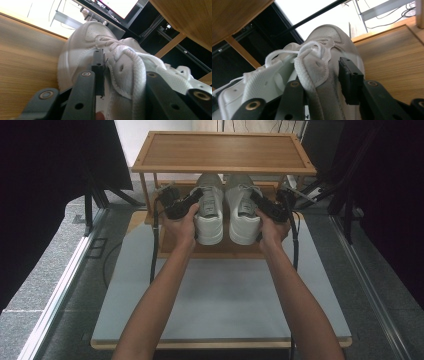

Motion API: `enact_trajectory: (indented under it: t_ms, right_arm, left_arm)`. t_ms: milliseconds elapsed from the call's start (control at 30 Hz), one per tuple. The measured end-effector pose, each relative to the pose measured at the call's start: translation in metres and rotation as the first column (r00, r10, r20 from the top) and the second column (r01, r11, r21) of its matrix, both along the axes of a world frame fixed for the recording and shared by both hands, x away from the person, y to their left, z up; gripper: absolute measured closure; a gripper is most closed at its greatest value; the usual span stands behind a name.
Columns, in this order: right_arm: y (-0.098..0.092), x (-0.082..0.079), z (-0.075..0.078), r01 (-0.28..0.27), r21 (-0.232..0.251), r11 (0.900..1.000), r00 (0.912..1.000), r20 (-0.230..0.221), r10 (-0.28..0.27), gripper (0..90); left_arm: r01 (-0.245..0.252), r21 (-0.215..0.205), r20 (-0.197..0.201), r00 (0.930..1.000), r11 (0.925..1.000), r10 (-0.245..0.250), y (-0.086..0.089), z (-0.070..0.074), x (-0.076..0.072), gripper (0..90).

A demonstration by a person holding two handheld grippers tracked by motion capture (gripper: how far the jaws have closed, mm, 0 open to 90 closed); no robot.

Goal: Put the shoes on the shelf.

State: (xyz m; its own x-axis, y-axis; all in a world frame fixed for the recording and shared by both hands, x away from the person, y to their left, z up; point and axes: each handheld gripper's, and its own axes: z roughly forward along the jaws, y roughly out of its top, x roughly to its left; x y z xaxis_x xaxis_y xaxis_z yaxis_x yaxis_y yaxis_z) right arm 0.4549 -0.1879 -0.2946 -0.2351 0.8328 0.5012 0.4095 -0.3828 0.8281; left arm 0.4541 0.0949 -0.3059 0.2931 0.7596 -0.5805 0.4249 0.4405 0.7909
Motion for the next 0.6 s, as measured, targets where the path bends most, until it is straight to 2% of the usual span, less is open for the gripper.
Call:
enact_trajectory:
  t_ms: [100,167,233,300,333,367,433,533,600]
  right_arm:
    - [0.004,0.002,0.002,0.004,-0.008,1.000,0.9999,-0.011,-0.004,61.5]
    - [0.007,0.004,0.003,0.007,-0.005,1.000,0.9997,-0.022,-0.007,55.6]
    - [0.008,0.004,0.005,0.009,0.003,1.000,0.9999,-0.015,-0.009,46.9]
    - [0.005,0.002,0.009,-0.020,0.066,0.998,0.9994,0.030,0.018,44.0]
    - [0.003,-0.001,0.012,-0.035,0.095,0.995,0.9983,0.051,0.030,42.6]
    - [0.002,-0.004,0.015,-0.048,0.088,0.995,0.9970,0.065,0.042,42.4]
    - [0.003,-0.010,0.018,-0.057,0.034,0.998,0.9952,0.081,0.054,42.1]
    - [0.001,-0.020,0.018,-0.068,0.002,0.998,0.9923,0.104,0.068,43.6]
    - [-0.002,-0.027,0.017,-0.082,-0.002,0.997,0.9901,0.114,0.082,46.4]
  left_arm:
    - [0.013,-0.005,-0.002,0.9999,0.9999,-0.013,0.001,-0.001,0.001,69.0]
    - [0.026,-0.024,0.001,0.9997,0.9994,-0.026,0.002,-0.002,0.003,63.6]
    - [0.047,-0.042,0.040,0.9982,0.9981,-0.045,0.003,-0.001,0.002,56.4]
    - [0.059,-0.053,0.075,0.9956,0.9968,-0.055,0.004,0.005,-0.002,53.1]
    - [0.078,-0.034,0.082,0.9938,0.9964,-0.075,0.003,0.008,-0.003,50.5]
    - [0.095,-0.003,0.090,0.9914,0.9955,-0.094,0.003,0.011,-0.005,48.7]
    - [0.105,0.039,0.098,0.9892,0.9937,-0.109,0.003,0.014,-0.010,47.5]
    - [0.119,0.072,0.111,0.9858,0.9903,-0.127,0.005,0.015,-0.019,47.3]
    - [0.123,0.068,0.121,0.9841,0.9901,-0.130,0.010,0.016,-0.027,49.5]
